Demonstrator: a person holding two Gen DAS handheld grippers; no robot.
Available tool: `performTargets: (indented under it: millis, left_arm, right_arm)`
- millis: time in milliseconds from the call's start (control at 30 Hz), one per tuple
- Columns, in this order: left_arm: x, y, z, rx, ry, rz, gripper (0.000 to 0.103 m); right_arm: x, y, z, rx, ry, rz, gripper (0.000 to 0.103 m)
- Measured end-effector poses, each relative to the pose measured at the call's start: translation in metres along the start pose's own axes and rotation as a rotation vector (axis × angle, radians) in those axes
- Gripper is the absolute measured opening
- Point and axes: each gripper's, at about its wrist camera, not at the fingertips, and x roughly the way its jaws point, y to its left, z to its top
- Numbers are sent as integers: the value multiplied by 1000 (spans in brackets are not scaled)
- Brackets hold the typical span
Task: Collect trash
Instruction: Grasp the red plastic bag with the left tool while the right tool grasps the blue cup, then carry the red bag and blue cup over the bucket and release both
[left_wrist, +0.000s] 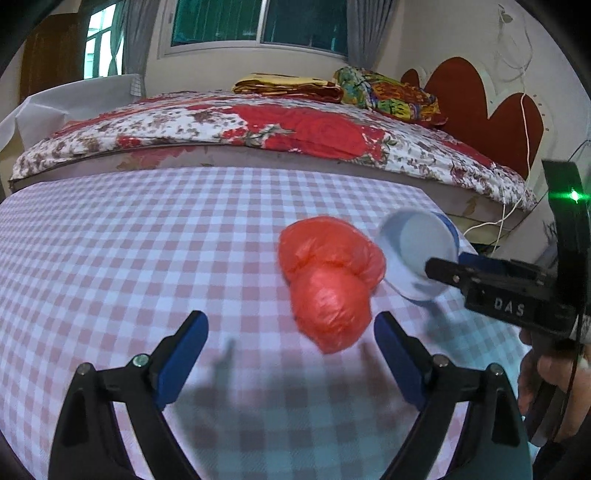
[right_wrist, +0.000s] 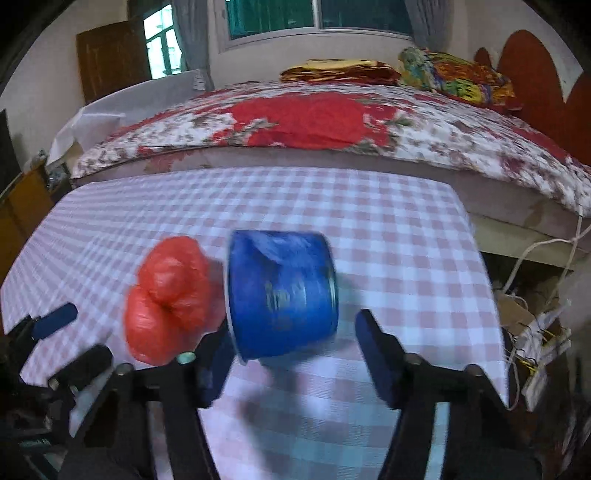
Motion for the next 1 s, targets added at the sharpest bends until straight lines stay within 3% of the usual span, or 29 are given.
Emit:
performTargets:
  millis: [67, 233, 300, 367, 433, 533, 633, 1000]
  left_arm:
    - [7, -6, 4, 10, 8, -8, 92]
    - [27, -18, 11, 26, 53, -30, 84]
    - [35, -19, 12, 21, 66, -38, 82]
    - [42, -18, 14, 9, 84, -49, 75]
    - [49, -15, 15, -7, 102, -60, 49]
    - [57, -15, 17, -8, 127, -70, 39]
    - [54, -16, 16, 6, 126, -81, 34]
    - [8, -34, 3, 52, 53, -69, 34]
  right_arm:
    - [2, -10, -3, 15, 8, -18, 59]
    - [14, -25, -3, 33, 30, -2, 37]
    - [15, -25, -2, 31, 28, 6, 16]
    - [17, -24, -3, 32, 31, 13, 7]
    - [16, -26, -4, 43, 31, 28, 6]
    - [13, -27, -4, 40, 31, 18, 6]
    - [9, -28, -7, 33, 35, 17, 6]
    - [-26, -30, -25, 34, 15, 26, 6]
